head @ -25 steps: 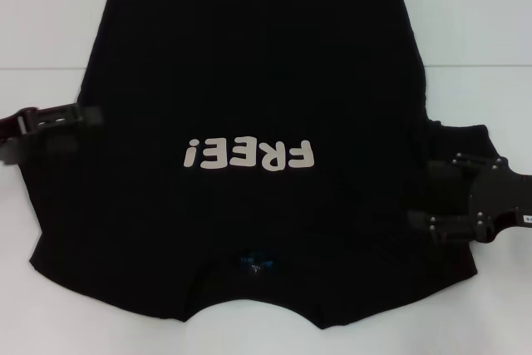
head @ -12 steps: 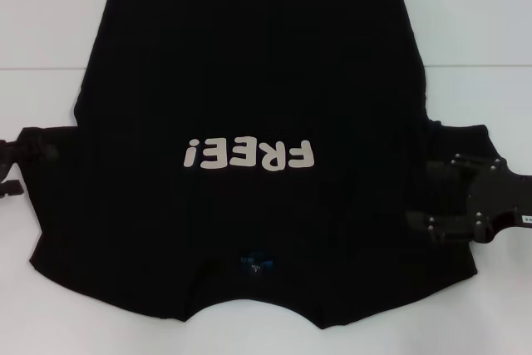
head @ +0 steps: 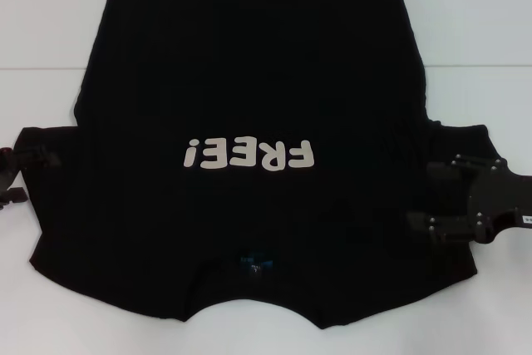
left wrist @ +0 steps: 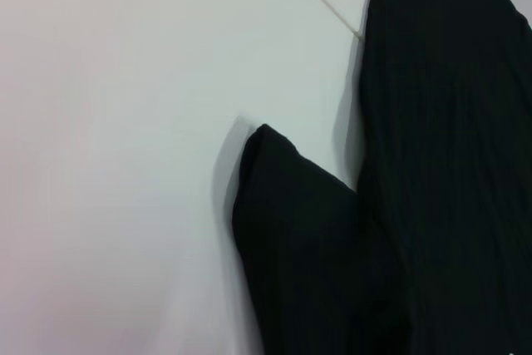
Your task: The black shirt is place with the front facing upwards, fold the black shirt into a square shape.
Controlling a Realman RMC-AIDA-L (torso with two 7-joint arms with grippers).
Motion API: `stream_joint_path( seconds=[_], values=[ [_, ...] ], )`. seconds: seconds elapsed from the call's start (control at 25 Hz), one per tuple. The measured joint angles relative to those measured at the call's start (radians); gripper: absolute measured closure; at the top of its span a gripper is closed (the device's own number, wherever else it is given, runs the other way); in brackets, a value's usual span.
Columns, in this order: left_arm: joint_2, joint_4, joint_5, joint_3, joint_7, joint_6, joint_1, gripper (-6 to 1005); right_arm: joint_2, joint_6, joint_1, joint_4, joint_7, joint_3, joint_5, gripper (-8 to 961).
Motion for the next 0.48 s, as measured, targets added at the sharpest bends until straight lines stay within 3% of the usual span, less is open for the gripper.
stream_joint_path(
  seconds=[0.48],
  values=[
    [-0.009, -0.011, 0.000, 0.000, 0.004, -0.011, -0.001, 61, 0.000, 0.000, 0.000, 0.000, 0.000, -0.006, 0.000, 30]
  ],
)
